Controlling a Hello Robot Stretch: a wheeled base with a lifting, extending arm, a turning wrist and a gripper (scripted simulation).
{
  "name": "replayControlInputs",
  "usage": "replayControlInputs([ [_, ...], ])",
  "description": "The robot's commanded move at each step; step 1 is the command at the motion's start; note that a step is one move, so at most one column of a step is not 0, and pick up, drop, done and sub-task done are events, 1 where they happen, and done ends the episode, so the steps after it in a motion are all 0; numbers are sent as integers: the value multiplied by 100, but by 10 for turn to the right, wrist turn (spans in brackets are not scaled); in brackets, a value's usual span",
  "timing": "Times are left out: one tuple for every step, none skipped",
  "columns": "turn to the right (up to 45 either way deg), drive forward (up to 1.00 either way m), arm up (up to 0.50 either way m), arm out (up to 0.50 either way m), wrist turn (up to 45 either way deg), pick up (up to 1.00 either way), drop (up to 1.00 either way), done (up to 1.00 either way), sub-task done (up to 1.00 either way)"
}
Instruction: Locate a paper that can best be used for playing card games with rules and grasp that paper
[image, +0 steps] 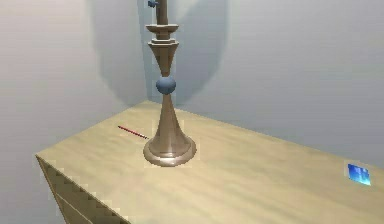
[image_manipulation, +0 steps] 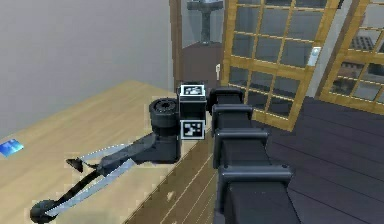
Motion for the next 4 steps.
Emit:
replayControlInputs([
  [0,0,0,0,450,0,0,0,0],
  [0,0,0,0,210,0,0,0,0],
  [0,0,-12,0,0,0,0,0,0],
  [0,0,0,0,0,100,0,0,0],
])
